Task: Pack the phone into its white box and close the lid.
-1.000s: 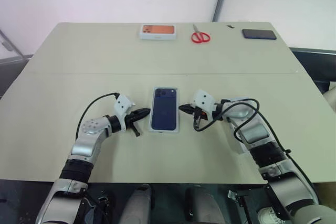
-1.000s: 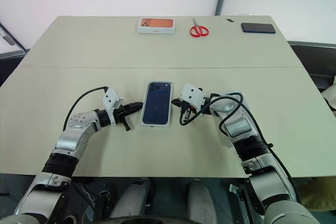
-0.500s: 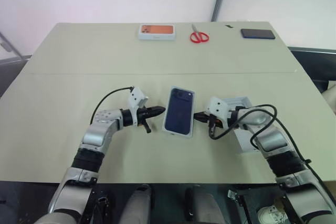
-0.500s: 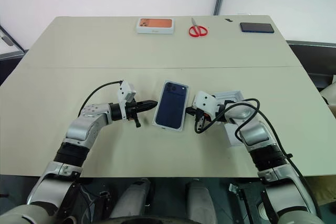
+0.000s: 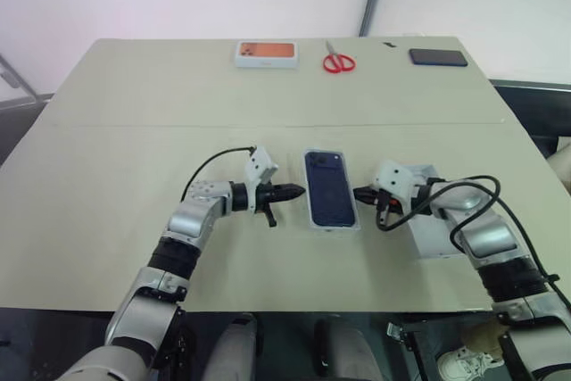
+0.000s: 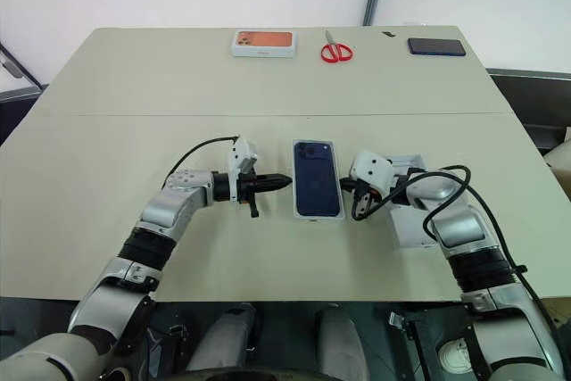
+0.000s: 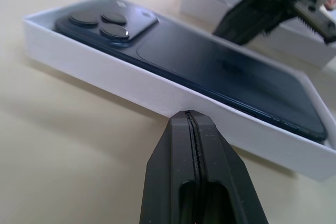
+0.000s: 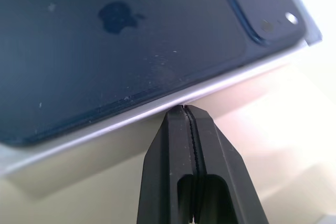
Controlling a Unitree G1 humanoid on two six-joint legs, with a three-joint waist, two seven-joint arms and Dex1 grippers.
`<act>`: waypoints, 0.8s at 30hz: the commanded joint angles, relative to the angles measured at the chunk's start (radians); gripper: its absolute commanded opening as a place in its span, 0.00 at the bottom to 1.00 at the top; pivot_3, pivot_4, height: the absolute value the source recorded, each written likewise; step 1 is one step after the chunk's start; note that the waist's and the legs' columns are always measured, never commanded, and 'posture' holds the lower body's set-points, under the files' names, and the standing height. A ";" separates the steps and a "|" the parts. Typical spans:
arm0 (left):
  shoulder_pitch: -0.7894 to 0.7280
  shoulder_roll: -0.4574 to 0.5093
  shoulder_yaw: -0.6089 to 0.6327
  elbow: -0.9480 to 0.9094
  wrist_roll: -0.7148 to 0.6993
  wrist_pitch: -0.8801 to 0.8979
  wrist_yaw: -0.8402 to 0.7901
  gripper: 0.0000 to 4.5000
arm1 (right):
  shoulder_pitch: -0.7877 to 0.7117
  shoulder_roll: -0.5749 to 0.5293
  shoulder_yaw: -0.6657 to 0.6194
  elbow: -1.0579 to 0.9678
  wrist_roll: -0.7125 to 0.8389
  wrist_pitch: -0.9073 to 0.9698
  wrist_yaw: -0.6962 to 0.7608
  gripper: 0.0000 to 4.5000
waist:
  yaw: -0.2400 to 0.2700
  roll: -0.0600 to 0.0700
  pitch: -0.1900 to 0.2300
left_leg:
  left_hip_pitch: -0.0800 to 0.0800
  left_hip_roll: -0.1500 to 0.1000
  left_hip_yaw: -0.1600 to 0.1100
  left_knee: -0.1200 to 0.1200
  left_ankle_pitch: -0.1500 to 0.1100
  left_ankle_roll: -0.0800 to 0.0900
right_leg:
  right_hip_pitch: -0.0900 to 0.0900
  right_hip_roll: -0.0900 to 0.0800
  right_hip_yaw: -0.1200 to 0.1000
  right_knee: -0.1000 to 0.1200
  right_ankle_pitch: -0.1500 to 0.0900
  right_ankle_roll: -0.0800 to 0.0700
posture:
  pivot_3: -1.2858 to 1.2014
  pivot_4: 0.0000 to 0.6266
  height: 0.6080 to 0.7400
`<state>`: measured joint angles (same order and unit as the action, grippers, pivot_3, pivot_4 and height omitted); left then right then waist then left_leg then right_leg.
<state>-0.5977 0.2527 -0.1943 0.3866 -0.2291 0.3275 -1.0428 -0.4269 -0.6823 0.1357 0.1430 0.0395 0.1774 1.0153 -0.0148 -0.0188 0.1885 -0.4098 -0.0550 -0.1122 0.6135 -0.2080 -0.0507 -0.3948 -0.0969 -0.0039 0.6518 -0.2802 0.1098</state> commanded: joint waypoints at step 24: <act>-0.030 0.038 0.070 0.036 -0.005 -0.039 0.052 0.00 | -0.026 -0.013 -0.008 -0.022 -0.003 -0.047 0.010 0.00 | -0.001 0.000 0.000 | 0.000 0.000 0.000 0.000 0.000 0.000 | 0.000 0.000 0.000 0.001 0.000 0.000 | 0.52 0.24 1.00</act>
<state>-0.6228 0.2693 -0.1657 0.4554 -0.2102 0.2790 -0.9866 -0.4236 -0.6839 0.1419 0.1267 0.0405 0.1549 1.0360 -0.0162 -0.0187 0.1884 -0.4097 -0.0550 -0.1123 0.6139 -0.2080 -0.0507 -0.3949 -0.0968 -0.0040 0.6528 -0.2802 0.1099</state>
